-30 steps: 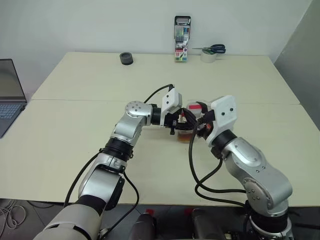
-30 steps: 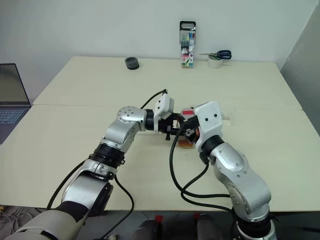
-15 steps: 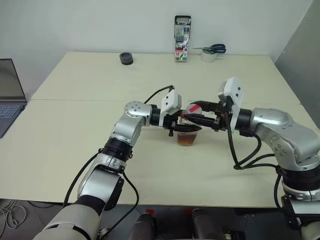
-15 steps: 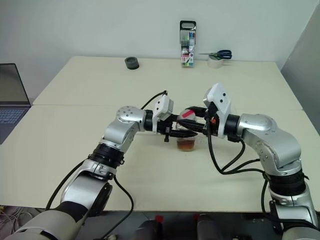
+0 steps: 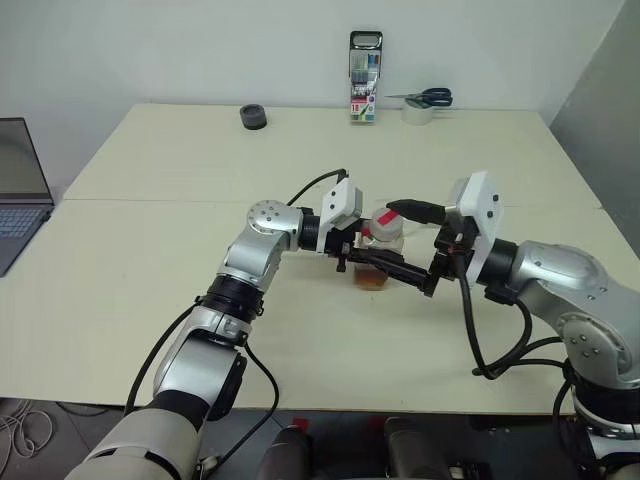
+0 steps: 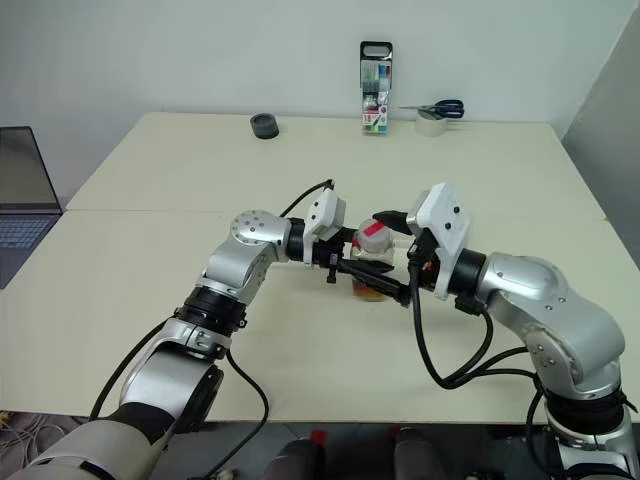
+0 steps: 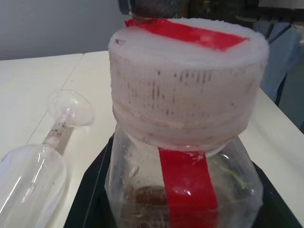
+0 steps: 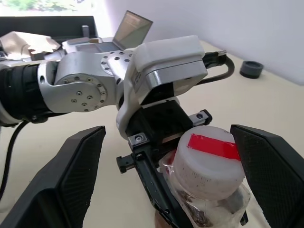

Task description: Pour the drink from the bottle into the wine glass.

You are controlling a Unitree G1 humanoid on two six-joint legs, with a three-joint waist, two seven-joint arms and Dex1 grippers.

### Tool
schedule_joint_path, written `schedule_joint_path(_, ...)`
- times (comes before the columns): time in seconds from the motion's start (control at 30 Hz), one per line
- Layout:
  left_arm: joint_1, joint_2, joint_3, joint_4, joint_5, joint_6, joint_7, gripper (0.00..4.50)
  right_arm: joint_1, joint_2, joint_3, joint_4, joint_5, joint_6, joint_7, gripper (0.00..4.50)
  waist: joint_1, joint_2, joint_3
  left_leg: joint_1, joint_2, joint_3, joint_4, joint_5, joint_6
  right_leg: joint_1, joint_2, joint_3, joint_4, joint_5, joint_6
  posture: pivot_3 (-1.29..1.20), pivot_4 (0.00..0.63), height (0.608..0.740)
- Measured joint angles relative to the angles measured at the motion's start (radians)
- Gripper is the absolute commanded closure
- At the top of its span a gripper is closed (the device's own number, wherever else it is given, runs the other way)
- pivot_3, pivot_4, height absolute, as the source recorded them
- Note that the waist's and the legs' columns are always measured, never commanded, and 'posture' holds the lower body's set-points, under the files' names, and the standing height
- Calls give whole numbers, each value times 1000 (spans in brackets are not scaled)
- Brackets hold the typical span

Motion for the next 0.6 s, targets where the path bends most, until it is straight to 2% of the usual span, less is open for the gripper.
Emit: schedule_joint_path(0.6,0,0,0,0,0,1,-6,2735,32,-2,-13,69,-76,-94,-37,0,0,0,0,0,0,0,0,0,0,0,0,0,0,0,0,0,150,740)
